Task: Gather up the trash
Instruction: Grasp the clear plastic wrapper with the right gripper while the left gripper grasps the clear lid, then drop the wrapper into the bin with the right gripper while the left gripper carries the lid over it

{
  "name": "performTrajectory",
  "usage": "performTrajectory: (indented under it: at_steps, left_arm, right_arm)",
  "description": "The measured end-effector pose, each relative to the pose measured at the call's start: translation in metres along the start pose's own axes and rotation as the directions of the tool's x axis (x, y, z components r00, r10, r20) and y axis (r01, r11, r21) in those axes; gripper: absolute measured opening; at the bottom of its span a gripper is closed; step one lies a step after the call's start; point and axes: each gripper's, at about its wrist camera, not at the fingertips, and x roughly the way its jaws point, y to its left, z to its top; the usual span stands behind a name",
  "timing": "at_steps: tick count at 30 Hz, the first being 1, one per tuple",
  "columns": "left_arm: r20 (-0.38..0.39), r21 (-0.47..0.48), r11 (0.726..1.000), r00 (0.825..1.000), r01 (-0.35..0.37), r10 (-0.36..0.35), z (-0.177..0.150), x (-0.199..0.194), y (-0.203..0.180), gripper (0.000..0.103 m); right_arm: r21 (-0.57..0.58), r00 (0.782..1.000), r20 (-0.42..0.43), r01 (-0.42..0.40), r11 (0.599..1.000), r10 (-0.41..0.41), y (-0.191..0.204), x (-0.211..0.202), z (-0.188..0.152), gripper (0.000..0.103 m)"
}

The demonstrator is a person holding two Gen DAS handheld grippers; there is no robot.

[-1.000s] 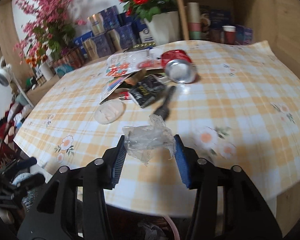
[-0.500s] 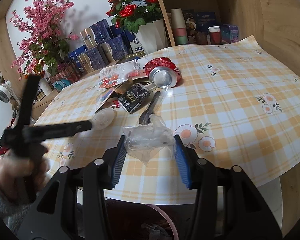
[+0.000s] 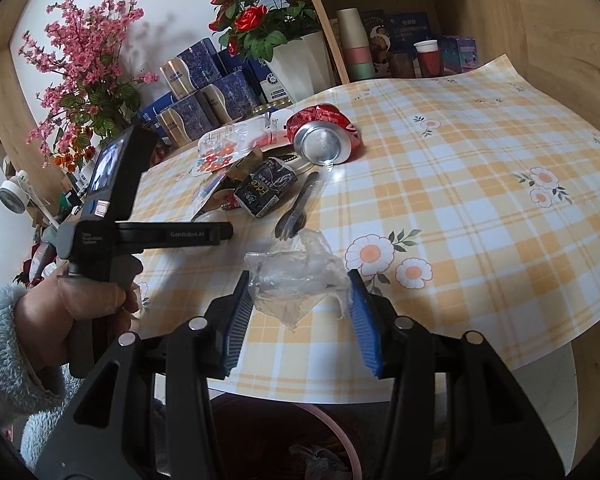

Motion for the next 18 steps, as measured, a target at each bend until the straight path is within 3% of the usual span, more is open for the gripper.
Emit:
performTrajectory:
  at_steps: [1,5,11,18]
  left_arm:
    - [0.003,0.019,1.0,1.0,0.013,-0.013,0.0,-0.003,-0.002,0.064]
    - [-0.011,0.055,0.998,1.0,0.03,-0.029,-0.009,-0.011,-0.008,0.064]
    - [0.035,0.023,0.994,0.993,0.111,-0.112,-0.037,-0.053,0.003,0.064]
    - [0.073,-0.019,0.973,0.971,0.228,-0.226,-0.109,-0.124,0.026,0.064]
  right_arm:
    - [0.0,1.0,0.0,-0.002,1.0,0.002,0.001,0.0,0.0,0.049]
    - [-0.012,1.0,0.003,-0.006,1.0,0.006,0.003,0.0,-0.003,0.049]
    - [-0.027,1.0,0.003,-0.017,0.999,0.018,0.012,-0.008,-0.006,0.049]
    - [-0.022,0.997,-0.026,-0.068,0.997,0.067,0.029,-0.035,-0.026,0.049]
